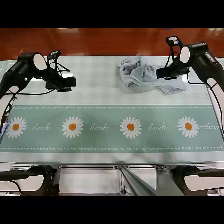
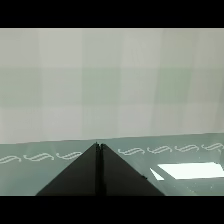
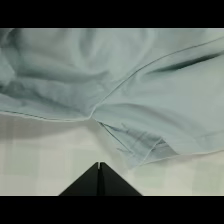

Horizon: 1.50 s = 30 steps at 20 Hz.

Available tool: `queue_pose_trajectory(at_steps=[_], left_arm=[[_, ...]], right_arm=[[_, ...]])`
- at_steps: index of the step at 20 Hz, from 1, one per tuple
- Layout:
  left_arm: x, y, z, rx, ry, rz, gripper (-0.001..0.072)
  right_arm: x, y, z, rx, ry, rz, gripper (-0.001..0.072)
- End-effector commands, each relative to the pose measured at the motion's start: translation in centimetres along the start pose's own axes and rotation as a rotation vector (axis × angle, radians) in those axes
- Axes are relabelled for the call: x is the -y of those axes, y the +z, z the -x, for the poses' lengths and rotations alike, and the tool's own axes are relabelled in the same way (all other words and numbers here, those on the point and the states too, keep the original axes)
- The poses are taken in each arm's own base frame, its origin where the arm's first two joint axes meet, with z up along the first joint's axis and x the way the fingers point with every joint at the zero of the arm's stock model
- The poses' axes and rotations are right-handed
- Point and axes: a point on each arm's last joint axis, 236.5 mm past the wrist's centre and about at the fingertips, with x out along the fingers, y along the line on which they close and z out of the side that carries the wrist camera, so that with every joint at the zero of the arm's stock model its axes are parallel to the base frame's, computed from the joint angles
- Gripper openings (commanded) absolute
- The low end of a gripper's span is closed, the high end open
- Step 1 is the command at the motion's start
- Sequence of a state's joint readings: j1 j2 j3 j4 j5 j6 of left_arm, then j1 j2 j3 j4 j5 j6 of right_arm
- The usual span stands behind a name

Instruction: Fold the shirts.

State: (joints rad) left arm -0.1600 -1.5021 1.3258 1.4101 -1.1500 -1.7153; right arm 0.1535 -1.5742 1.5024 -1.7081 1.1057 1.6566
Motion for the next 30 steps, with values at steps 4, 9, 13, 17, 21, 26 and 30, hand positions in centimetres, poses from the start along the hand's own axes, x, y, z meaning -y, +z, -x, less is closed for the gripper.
queue_pose_trajectory(at_steps=[4, 9, 13, 17, 21, 26, 30], left_arm=[[0.0, 0.5, 0.2, 0.018, -0.002, 0.002, 0.0193], [0.2, -1.7, 3.5, -0.049, 0.022, -0.089, 0.0508], [3.4, -3.5, 8.9, 0.077, -0.006, -0.182, 0.0508], [2.5, -8.2, 10.0, 0.098, 0.040, -0.166, 0.0508], [1.3, -11.1, 8.7, 0.083, 0.040, -0.063, 0.0508], [1.2, -11.1, 7.8, 0.092, 0.034, -0.015, 0.0508], [2.2, -10.3, 7.9, 0.127, -0.008, -0.002, 0.0508]], right_arm=[[-0.4, 3.2, 0.3, 0.135, 0.014, 0.000, 0.0044], [1.5, 7.3, 1.1, 0.288, -0.018, 0.028, 0.0421], [0.0, 8.7, -2.1, 0.270, 0.146, 0.028, 0.0419], [-3.4, 8.8, -6.8, 0.221, 0.292, 0.093, 0.0418], [-2.8, 7.2, -11.4, 0.128, 0.244, 0.101, 0.0418], [-1.3, 5.6, -13.5, 0.061, 0.178, 0.119, 0.0417], [-1.7, 3.0, -14.9, -0.045, 0.190, 0.048, 0.0408]])
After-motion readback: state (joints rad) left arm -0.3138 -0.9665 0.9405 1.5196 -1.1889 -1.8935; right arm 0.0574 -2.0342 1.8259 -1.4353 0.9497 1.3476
